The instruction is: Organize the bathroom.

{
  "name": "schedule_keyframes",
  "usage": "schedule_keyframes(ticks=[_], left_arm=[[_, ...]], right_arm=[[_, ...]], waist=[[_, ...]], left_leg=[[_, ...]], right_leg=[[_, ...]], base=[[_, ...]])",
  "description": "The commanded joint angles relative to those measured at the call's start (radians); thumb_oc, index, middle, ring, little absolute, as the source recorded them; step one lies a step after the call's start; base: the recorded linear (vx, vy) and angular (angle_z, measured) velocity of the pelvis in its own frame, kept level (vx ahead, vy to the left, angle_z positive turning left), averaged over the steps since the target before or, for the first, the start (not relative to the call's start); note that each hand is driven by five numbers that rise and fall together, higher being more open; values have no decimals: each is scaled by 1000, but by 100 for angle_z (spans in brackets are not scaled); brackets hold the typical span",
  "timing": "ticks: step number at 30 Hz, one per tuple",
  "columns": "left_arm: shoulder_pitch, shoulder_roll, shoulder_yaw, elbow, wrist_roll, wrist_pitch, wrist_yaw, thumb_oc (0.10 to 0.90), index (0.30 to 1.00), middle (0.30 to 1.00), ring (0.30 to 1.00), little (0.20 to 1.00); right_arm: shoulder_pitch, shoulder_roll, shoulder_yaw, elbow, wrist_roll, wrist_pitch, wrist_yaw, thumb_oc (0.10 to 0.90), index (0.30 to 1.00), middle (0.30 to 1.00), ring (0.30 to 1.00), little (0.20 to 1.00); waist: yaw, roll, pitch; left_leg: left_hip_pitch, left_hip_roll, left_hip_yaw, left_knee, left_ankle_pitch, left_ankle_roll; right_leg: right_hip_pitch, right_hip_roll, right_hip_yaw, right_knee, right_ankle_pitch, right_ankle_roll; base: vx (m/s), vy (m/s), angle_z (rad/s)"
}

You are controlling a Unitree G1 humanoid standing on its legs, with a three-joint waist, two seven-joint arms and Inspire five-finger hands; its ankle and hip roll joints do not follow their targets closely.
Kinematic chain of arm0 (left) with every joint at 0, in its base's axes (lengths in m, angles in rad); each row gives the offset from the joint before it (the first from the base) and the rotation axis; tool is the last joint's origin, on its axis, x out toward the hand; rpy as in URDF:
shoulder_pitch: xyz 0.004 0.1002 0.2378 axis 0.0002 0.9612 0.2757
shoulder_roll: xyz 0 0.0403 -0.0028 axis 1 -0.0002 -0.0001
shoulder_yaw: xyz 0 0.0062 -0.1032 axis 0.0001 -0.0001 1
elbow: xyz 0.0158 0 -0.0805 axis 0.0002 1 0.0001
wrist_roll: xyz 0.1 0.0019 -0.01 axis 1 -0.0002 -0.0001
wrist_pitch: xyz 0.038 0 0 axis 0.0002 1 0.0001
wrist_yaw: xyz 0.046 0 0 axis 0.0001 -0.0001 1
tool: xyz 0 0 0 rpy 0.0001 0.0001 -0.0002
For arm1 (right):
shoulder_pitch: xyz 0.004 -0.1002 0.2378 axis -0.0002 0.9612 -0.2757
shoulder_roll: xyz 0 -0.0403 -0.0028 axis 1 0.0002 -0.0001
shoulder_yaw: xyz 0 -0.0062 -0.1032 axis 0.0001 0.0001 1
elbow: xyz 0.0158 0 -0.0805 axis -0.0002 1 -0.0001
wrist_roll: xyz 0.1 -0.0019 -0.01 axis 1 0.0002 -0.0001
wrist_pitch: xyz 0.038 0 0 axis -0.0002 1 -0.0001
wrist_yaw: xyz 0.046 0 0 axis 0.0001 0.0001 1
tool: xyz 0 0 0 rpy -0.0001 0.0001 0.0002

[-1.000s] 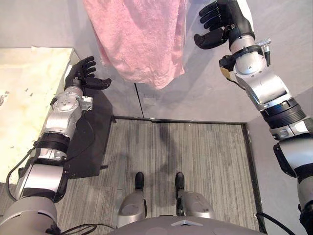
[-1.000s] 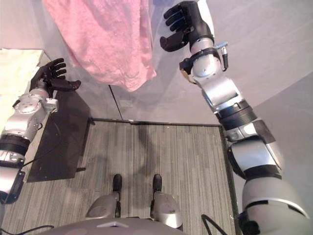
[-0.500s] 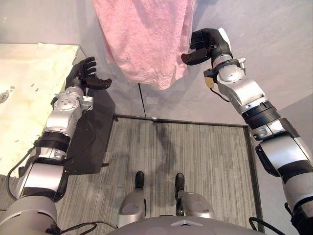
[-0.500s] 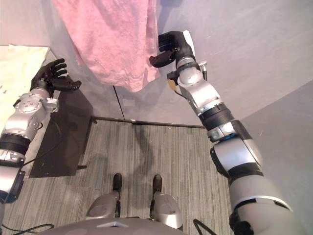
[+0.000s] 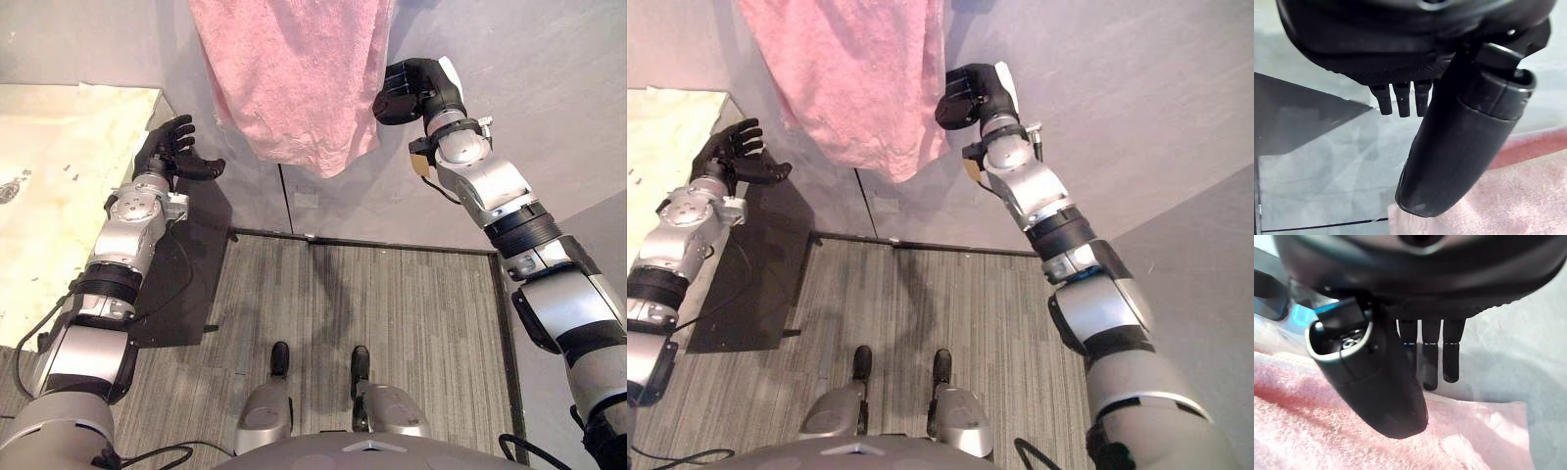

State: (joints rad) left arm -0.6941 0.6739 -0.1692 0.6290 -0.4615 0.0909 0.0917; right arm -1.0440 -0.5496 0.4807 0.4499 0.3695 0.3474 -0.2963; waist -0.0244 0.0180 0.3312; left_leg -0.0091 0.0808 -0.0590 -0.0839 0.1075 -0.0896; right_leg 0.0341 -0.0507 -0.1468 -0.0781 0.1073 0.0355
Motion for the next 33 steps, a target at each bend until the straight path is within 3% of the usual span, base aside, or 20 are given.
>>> schedule_keyframes(ticks=[1,13,19,24,33], left_arm=[[-103,31,-13,-35,2,-78,20,800,900,900,900,900],[-157,47,-32,-44,-30,-116,0,800,900,900,900,900],[-202,47,-49,-104,-92,-135,-145,800,900,900,900,900],[-242,62,-82,-132,-82,-127,-198,800,900,900,900,900],[-369,86,-163,-45,-59,-162,-137,800,900,900,900,900]], right_arm=[[-177,-19,0,20,9,-116,-48,400,300,300,300,300],[-185,-18,8,41,22,-122,-48,400,300,300,300,300],[-192,-20,9,48,27,-117,-37,400,300,300,300,300],[-202,-20,18,49,35,-112,-26,400,300,300,300,300],[-247,-3,65,91,39,-120,-13,400,300,300,300,300]], waist=[[33,3,-103],[26,7,-98],[22,12,-97],[17,17,-98],[7,22,-100]], left_leg=[[-6,67,113,92,-56,-2],[-5,68,118,92,-54,-4],[-6,65,117,88,-53,-3],[-3,66,121,85,-51,-4],[-1,70,128,79,-45,-6]], right_leg=[[-60,-35,70,110,-130,17],[-61,-37,73,112,-128,17],[-65,-36,78,117,-130,17],[-65,-38,80,119,-130,17],[-65,-40,80,112,-125,19]], base=[[0,0,0],[0,0,0],[0,0,0],[0,0,0],[0,0,0]])
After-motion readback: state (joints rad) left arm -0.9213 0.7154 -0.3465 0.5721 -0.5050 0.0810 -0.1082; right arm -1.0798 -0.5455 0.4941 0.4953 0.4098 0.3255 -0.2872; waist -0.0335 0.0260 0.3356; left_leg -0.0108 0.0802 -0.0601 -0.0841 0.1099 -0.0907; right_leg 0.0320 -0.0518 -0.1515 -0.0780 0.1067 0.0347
